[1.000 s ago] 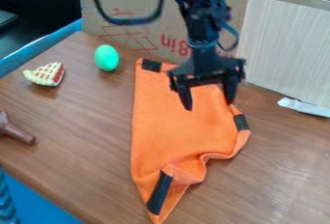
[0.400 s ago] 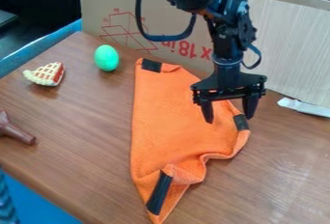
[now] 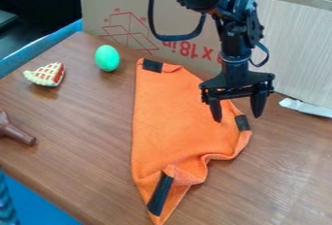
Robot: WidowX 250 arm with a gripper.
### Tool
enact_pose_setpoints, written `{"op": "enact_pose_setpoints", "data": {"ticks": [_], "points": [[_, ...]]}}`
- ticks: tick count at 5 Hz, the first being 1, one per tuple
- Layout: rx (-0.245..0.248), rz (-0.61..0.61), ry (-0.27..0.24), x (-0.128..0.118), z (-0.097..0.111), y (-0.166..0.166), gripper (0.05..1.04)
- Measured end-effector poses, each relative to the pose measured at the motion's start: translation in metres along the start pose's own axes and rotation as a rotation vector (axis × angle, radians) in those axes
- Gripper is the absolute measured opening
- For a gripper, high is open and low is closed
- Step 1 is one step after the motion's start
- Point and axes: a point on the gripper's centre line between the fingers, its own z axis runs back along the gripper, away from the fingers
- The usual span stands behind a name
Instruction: Unfold from top right to bottom left
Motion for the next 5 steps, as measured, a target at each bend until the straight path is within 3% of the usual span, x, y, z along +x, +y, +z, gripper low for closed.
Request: {"op": "enact_pose_setpoints", "data": {"ticks": [2, 4, 5], "points": [[0.020, 0.001, 0.025, -0.001, -0.018, -0.002, 0.972], [0.001, 0.007, 0.012, 0.000, -0.026, -0.005, 0.406], [-0.012, 0.009, 0.027, -0.004, -0.027, -0.006, 0.189]]}}
